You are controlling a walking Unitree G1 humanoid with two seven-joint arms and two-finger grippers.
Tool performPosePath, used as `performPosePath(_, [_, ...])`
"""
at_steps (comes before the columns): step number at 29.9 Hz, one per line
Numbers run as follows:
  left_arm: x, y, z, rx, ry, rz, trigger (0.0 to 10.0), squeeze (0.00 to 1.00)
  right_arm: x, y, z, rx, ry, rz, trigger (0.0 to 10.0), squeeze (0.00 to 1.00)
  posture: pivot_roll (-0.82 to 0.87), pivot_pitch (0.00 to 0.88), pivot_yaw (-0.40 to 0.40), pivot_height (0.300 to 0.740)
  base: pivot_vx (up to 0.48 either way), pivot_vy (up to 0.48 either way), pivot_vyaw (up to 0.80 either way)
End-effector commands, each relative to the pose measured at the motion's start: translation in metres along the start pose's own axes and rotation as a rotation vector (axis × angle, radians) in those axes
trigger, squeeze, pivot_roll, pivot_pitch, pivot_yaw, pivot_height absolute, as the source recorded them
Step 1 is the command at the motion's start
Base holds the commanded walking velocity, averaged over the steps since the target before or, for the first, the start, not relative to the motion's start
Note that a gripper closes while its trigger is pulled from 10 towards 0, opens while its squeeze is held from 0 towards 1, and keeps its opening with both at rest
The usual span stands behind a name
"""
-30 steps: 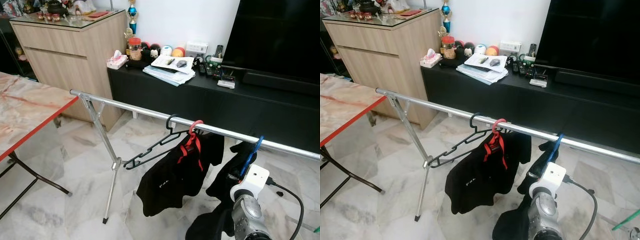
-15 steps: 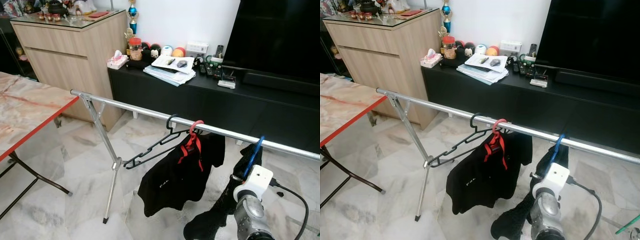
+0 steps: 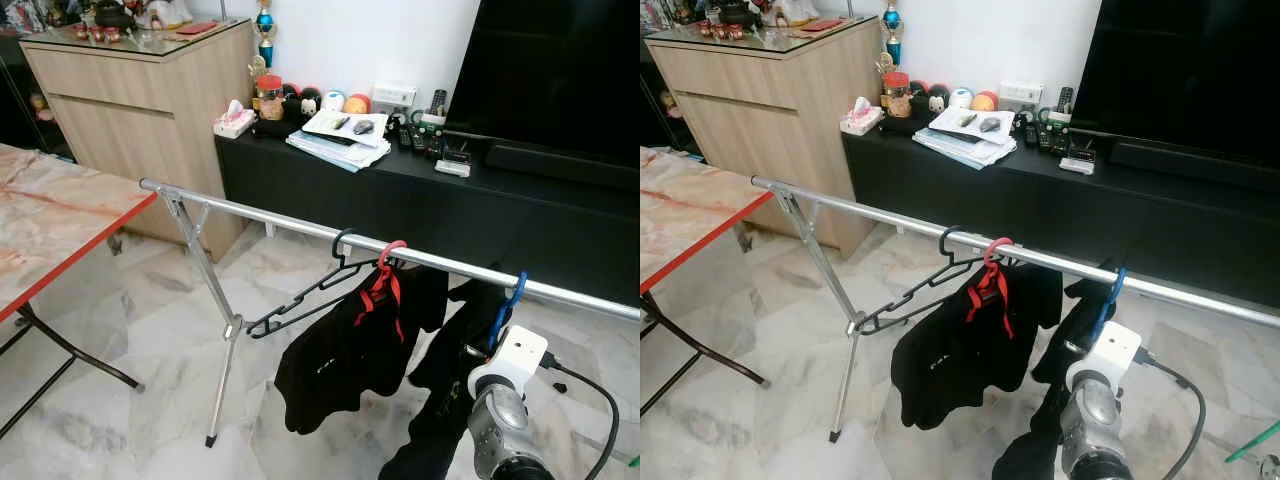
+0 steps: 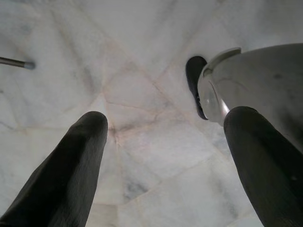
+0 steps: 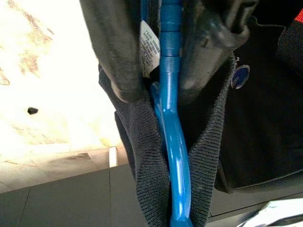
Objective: Hang hanger
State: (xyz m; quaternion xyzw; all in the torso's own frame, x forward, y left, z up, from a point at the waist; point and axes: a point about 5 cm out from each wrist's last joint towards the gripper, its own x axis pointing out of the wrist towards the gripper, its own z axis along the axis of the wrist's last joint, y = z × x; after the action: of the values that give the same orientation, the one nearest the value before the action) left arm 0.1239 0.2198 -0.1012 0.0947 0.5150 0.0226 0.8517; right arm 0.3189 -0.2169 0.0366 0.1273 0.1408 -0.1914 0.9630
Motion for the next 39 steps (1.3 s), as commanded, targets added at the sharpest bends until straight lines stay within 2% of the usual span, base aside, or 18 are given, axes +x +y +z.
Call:
performPosePath(1, [0.000,-0.007,-0.004,0.019,0.014,-0.010,10.0,0.00,0.001,-0.001,0.002,0.008,0.003,-0.009,0.1,0.00,0.03,0.046,0.001,0.740,0.000,0.000,0.00])
performPosePath(7, [0.001,-0.010,0.004,0.020,0.003,-0.013,10.0,0.00,0.002,-0.002,0.002,0.001,0.011,-0.012,0.0,0.00,0.03,0.046,0.000,0.740,0.000,0.000,0.00])
performPosePath(12, [0.001,0.008,0.004,0.018,0.000,0.003,10.0,0.00,0.001,-0.002,0.000,-0.005,0.023,-0.007,0.0,0.00,0.03,0.046,0.000,0.740,0.000,0.000,0.00])
performPosePath(15, [0.000,0.008,0.000,0.019,0.005,0.003,10.0,0.00,0.001,-0.001,-0.001,-0.005,0.025,-0.005,0.0,0.00,0.03,0.046,0.001,0.740,0.000,0.000,0.00])
performPosePath(22, [0.002,-0.009,0.005,0.028,0.007,-0.014,10.0,0.00,0.001,-0.001,-0.001,-0.003,0.022,-0.002,0.0,0.00,0.03,0.046,0.001,0.740,0.000,0.000,0.00])
performPosePath(23, [0.003,-0.013,0.009,0.029,0.002,-0.019,10.0,0.00,0.001,-0.001,0.000,0.003,0.009,-0.001,0.0,0.00,0.03,0.046,0.001,0.740,0.000,0.000,0.00])
performPosePath(25, [0.003,-0.012,0.010,0.029,0.000,-0.018,10.0,0.00,0.001,0.000,0.002,0.013,-0.017,0.006,0.0,0.00,0.03,0.046,0.001,0.740,0.000,0.000,0.00])
performPosePath(29, [0.000,0.006,-0.001,0.026,0.006,-0.003,10.0,0.00,-0.001,0.005,0.016,-0.024,-0.150,0.061,0.0,0.00,0.02,0.045,0.000,0.740,0.000,0.000,0.00])
performPosePath(33, [-0.001,0.009,-0.004,0.024,0.011,0.001,10.0,0.00,-0.004,0.007,0.018,-0.030,-0.194,0.085,0.0,0.00,0.02,0.046,-0.003,0.740,0.000,0.000,0.00])
performPosePath(39, [-0.001,-0.018,-0.006,0.030,0.022,-0.024,10.0,0.00,-0.008,0.005,0.011,-0.063,-0.205,0.110,0.0,0.00,0.02,0.045,-0.006,0.740,0.000,0.000,0.00])
